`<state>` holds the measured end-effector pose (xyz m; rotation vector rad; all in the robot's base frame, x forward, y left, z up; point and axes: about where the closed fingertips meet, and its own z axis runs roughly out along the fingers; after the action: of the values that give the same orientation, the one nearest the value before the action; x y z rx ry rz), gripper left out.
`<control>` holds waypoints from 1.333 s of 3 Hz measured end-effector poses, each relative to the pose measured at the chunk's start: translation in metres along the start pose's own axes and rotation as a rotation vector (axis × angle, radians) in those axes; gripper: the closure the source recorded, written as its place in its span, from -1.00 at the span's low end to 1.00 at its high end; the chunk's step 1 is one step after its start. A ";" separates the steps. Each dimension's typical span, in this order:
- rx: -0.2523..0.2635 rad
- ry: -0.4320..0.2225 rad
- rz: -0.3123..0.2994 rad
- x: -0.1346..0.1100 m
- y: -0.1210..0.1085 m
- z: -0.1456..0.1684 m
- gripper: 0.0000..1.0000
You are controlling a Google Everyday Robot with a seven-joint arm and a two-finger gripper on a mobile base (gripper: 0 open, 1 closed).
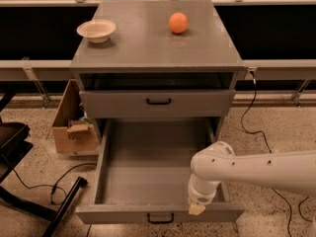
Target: Open middle drawer
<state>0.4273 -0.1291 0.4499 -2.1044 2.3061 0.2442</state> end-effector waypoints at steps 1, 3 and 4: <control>0.000 0.000 0.000 0.000 0.000 0.000 -0.61; 0.002 0.005 0.003 0.002 -0.002 -0.005 -1.00; 0.026 0.026 0.015 0.005 -0.008 -0.033 -1.00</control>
Offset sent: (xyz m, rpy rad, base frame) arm 0.0000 0.0000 0.0000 0.0000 0.0000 0.0000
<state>0.4377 -0.1391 0.4811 -2.0920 2.3268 0.1876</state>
